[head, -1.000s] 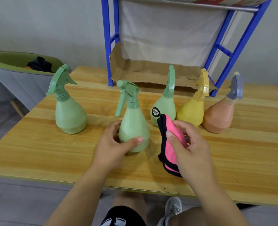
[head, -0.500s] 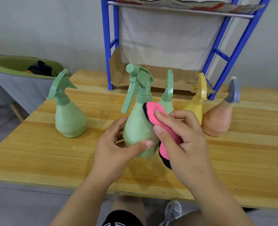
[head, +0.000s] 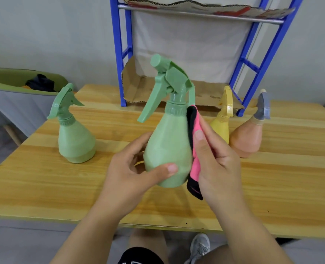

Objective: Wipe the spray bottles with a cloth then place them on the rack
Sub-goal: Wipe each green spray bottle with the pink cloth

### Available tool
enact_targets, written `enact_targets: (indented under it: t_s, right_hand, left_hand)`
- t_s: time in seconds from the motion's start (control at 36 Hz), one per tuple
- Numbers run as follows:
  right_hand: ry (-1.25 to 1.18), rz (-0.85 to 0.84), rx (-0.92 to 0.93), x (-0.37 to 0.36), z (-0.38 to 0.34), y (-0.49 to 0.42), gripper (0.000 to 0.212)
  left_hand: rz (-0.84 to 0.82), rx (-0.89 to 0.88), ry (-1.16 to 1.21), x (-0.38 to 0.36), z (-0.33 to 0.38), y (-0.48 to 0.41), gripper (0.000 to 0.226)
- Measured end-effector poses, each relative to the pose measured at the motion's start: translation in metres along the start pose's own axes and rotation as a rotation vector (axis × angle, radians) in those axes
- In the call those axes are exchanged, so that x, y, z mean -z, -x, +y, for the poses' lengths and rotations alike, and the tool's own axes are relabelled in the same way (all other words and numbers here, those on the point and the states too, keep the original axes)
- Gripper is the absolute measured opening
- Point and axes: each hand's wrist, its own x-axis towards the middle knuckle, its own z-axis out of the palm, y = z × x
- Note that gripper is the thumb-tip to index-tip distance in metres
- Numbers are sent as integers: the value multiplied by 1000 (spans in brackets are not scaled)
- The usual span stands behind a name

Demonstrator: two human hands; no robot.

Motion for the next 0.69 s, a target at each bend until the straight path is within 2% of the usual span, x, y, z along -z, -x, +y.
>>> enact_targets:
  t_s: [0.22, 0.36, 0.53, 0.69]
  right_hand:
    - [98, -15, 18, -2, 1, 3, 40]
    - [184, -4, 70, -8, 7, 8, 39]
    - [-2, 2, -81, 2, 0, -2, 41]
    - [56, 64, -35, 0, 0, 3, 45]
  left_hand:
    - [160, 68, 178, -9, -10, -1, 67]
    - [179, 74, 75, -11, -12, -1, 91]
    - [108, 32, 183, -6, -6, 0, 77]
    - [137, 23, 126, -9, -4, -5, 67]
